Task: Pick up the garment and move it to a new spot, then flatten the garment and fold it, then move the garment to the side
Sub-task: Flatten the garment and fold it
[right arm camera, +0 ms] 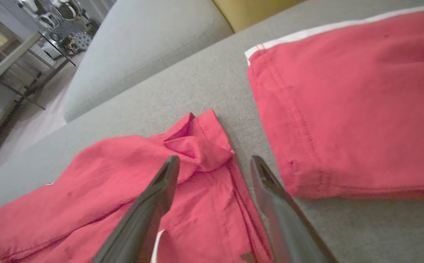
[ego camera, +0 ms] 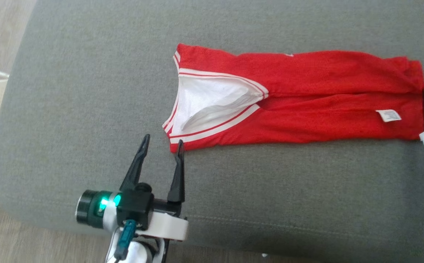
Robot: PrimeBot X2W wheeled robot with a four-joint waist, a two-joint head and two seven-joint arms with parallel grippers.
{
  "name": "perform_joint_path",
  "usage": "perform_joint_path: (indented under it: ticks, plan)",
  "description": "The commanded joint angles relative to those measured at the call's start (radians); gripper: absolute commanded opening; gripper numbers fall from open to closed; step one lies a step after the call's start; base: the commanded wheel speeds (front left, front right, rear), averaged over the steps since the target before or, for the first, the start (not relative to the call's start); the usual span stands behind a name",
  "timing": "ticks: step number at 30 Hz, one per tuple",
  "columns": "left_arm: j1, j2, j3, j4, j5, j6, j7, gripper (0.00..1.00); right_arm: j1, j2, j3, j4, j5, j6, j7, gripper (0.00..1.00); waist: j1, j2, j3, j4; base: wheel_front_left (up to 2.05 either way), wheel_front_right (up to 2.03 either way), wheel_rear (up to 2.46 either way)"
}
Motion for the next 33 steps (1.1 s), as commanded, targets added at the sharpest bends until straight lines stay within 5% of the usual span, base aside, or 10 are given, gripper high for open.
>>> perform_joint_path:
  ticks: [1, 12, 13, 16, 33]
  plan:
    - [-0.033, -0.006, 0.041, -0.023, 0.015, -0.010, -0.008, 1.00, -0.040, -0.025, 0.008, -0.001, -0.013, 0.005, 0.000, 1.00, 0.0001, -0.0001, 0.023, 0.015, 0.00, 0.00, 0.00]
    - [-0.057, -0.051, 0.062, -0.001, 0.080, -0.047, -0.008, 1.00, -0.170, -0.038, 0.040, 0.199, -0.037, 0.005, 0.038, 1.00, 0.0001, -0.0001, 0.083, 0.020, 0.00, 0.00, 0.00]
    - [-0.059, -0.053, 0.064, 0.001, 0.083, -0.050, -0.008, 1.00, -0.172, -0.032, 0.051, 0.211, -0.030, 0.005, 0.057, 0.91, 0.0001, -0.0001, 0.084, 0.019, 0.00, 0.00, 0.00]
    - [-0.060, -0.059, 0.072, 0.006, 0.091, -0.055, -0.008, 1.00, -0.170, -0.020, 0.092, 0.222, -0.004, 0.005, 0.102, 0.00, 0.0001, -0.0001, 0.083, 0.012, 0.00, 0.00, 0.00]
    - [-0.020, -0.063, 0.116, 0.003, 0.110, -0.072, -0.008, 1.00, -0.161, -0.192, 0.183, 0.057, 0.051, 0.005, 0.100, 0.00, 0.0001, -0.0001, 0.003, -0.060, 0.00, 0.00, 0.00]
